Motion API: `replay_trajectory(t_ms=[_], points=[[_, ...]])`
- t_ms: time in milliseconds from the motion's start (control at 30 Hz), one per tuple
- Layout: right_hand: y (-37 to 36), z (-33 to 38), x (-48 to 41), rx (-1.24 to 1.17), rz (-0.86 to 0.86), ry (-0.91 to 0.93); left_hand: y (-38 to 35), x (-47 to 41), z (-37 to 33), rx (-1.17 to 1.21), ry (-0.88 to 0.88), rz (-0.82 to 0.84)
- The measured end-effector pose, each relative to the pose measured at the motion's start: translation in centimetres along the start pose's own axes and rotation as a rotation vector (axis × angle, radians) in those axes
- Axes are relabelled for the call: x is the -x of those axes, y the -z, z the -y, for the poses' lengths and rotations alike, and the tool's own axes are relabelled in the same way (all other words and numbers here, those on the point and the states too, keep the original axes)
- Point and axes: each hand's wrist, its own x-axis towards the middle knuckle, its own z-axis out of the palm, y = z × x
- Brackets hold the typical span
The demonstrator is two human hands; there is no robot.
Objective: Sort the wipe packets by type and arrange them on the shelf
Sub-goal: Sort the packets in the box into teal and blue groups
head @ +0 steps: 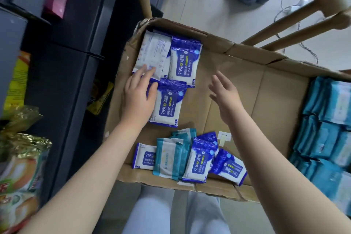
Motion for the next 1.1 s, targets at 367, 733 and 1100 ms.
replay_trajectory(t_ms=[367,733,1100], points=[[11.6,-16.1,9.3,0.281,-0.098,-0.181,-7.7,17.1,-2.2,0.138,0.417,0.116],[14.3,-20.0,8.8,0.735,0.089,-0.179,-14.2,21.6,-6.5,-0.120,0.522,0.200],[15.8,-14.7,11.2,-0.012,-0.032,-0.186,-11.3,20.4,-9.0,0.276,0.639,0.194]])
